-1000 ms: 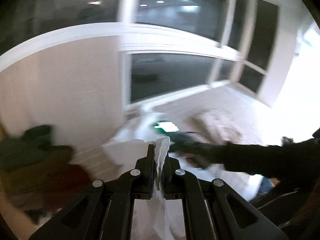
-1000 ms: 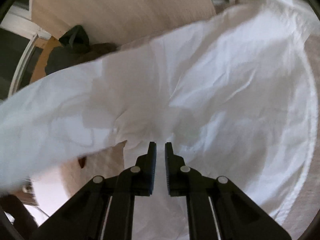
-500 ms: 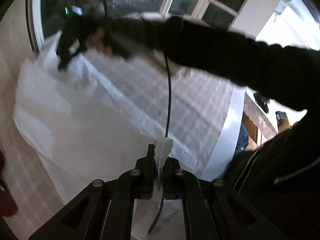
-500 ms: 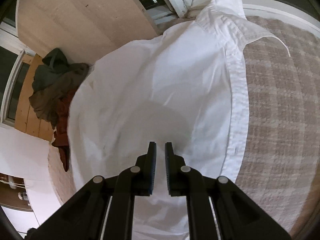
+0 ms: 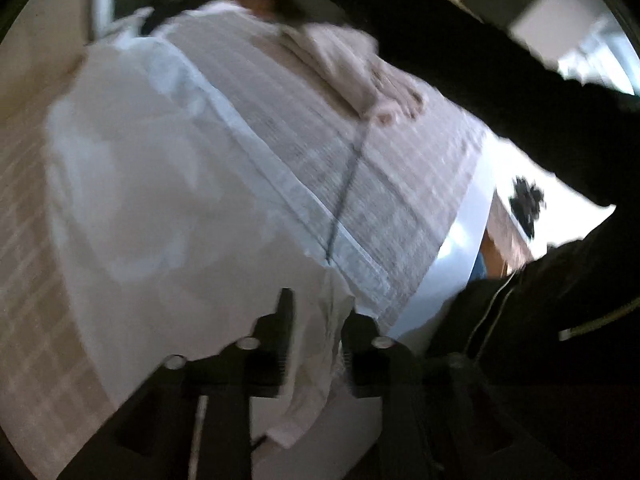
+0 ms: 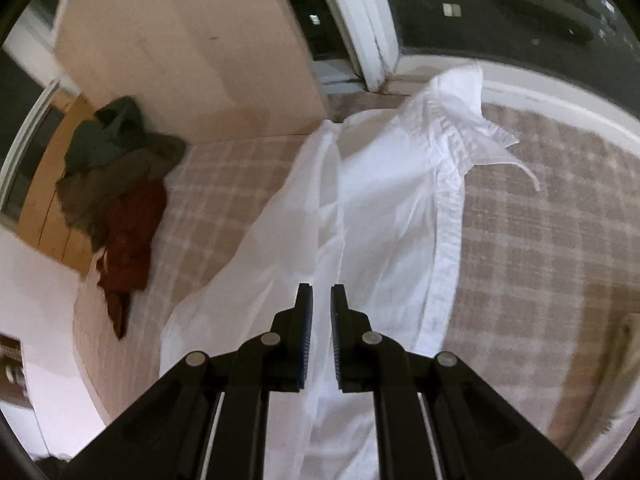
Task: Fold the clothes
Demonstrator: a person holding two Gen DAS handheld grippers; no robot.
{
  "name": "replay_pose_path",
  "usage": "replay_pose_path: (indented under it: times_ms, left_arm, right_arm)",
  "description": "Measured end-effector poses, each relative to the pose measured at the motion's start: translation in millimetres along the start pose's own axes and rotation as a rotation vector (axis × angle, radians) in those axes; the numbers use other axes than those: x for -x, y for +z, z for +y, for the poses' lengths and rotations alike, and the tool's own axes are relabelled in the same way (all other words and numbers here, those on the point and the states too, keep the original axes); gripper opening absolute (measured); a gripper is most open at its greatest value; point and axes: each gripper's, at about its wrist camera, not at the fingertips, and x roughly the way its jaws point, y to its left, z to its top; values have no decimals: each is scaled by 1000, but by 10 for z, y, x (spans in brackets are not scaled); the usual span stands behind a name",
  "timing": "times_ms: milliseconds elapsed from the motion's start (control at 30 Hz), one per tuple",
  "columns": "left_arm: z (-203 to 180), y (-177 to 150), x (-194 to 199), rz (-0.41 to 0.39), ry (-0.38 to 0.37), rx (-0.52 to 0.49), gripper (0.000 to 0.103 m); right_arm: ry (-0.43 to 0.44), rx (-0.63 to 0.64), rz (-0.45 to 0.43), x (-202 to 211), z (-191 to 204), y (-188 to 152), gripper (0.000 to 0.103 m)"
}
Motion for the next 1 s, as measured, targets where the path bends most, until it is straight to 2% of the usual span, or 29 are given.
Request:
replay_pose_path:
  times_ms: [67, 133, 233, 267, 300, 367, 467, 533, 600, 633, 700, 767, 867, 933, 1000]
  left_arm:
    - [48, -11, 210, -50, -1, 51, 35]
    - [156, -79, 465, -109, -40, 115, 43]
    - [382, -220, 848, -195, -114, 237, 46]
    - [475, -260, 888, -193, -93, 255, 46]
    - [571, -298, 917, -187, -65, 271, 46]
    - [762, -376, 974, -176, -11, 301, 46]
    - [1049, -491, 1061, -158, 71, 347, 46]
    - [1211, -399, 934, -146, 67, 349, 46]
    - [1366, -229, 770, -143, 30, 326, 46]
    - [1424, -152, 697, -148, 13, 318, 46]
    - [1628, 62, 547, -167, -72, 339, 46]
    - [1798, 218, 440, -192, -132, 385, 46]
    - [2046, 424, 316, -221, -168, 427, 46]
    - [2157, 525, 216, -212, -181, 447, 46]
    - [2225, 631, 99, -181, -167, 439, 46]
  right_arm:
    - [45, 15, 5, -16, -267, -175, 11]
    - [119, 10, 12, -20, -381, -307, 15]
    - [195, 13, 9, 80, -365, -529, 22]
    - [205, 5, 2, -29, -387, -487, 28]
    - [208, -3, -5, -110, -395, -445, 40]
    - [149, 1, -25, -161, -379, -470, 52]
    - [34, 52, 25, -612, -361, -478, 52]
    - [63, 38, 29, -758, -282, -462, 52]
    - [85, 46, 31, -848, -143, -422, 52]
    - [63, 73, 28, -907, -77, -364, 52]
    - [23, 115, 27, -1028, 25, -238, 52]
    - [-6, 104, 42, -1162, -12, -70, 52]
    - [-45, 65, 57, -1350, -132, 180, 52]
    - [-67, 23, 63, -1464, -259, 339, 52]
    - [-53, -5, 72, -1561, -336, 440, 52]
